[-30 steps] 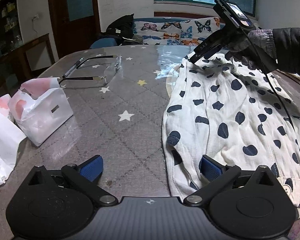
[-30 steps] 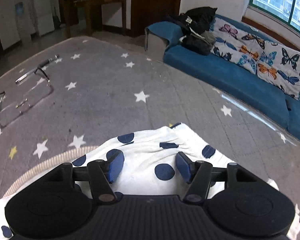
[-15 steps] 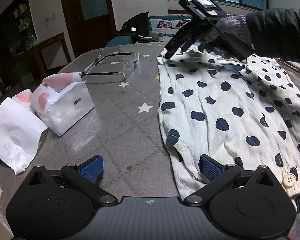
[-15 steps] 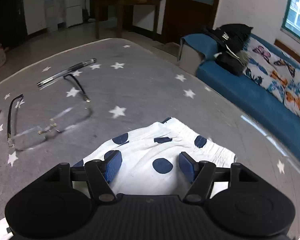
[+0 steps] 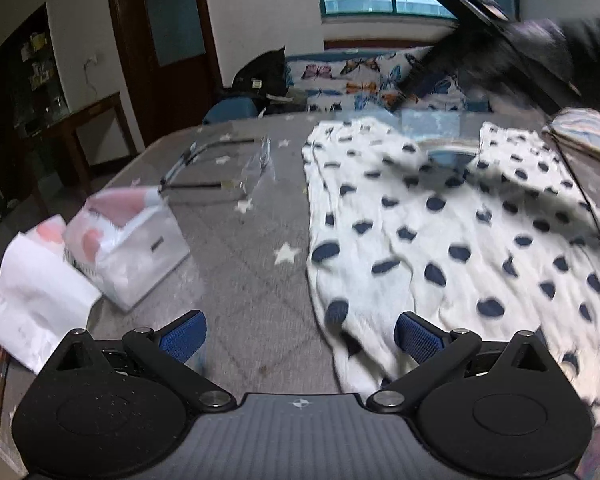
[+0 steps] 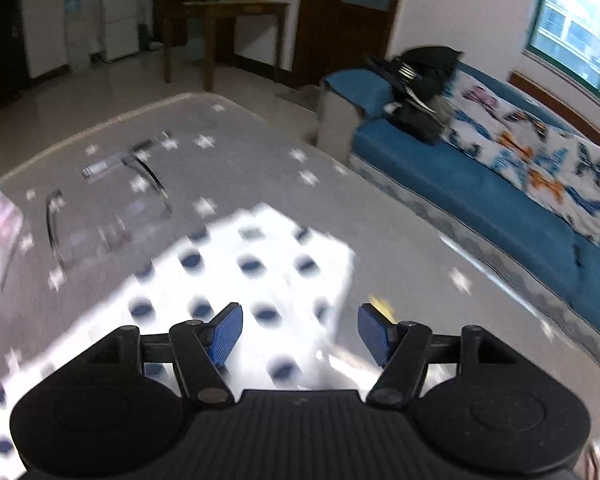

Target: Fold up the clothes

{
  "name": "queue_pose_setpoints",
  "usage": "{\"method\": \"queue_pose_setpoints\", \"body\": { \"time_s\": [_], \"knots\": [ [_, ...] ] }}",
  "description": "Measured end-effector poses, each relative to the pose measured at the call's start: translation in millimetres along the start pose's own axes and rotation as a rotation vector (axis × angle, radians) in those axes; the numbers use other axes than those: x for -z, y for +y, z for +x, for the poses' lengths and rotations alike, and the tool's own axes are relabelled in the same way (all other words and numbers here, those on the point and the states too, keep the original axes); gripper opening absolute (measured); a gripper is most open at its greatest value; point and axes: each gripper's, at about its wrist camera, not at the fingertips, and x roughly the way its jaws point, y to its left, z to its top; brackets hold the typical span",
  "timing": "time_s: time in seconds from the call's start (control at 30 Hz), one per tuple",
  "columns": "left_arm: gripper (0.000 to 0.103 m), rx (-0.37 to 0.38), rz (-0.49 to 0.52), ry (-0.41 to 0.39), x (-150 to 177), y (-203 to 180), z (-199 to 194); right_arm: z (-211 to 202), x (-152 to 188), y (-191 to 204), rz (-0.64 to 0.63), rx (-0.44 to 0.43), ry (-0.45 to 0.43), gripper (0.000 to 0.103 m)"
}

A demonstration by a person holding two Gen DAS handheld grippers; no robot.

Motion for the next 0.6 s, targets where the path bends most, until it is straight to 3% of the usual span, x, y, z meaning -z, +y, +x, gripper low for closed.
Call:
{"method": "queue_pose_setpoints", "body": {
  "time_s": [0.13, 0.33, 0.6],
  "knots": [
    [0.103, 0.016, 0.017, -0.050, -14.6, -6.3, 4.5, -16.9, 45.1, -13.7, 0.072, 0.026, 0.036, 0.065],
    [0.103, 0.068, 0.041, -0.061, -35.8, -19.6, 27.1, -42.3, 114.5, -29.6, 0.178, 0.056, 0.076, 0.065],
    [0.102, 0.066, 0.073, -0.090, -71.2, -38.3, 64.2, -67.5, 173.5, -27.8, 0.254, 0.068, 0.041, 0.065]
  ]
}}
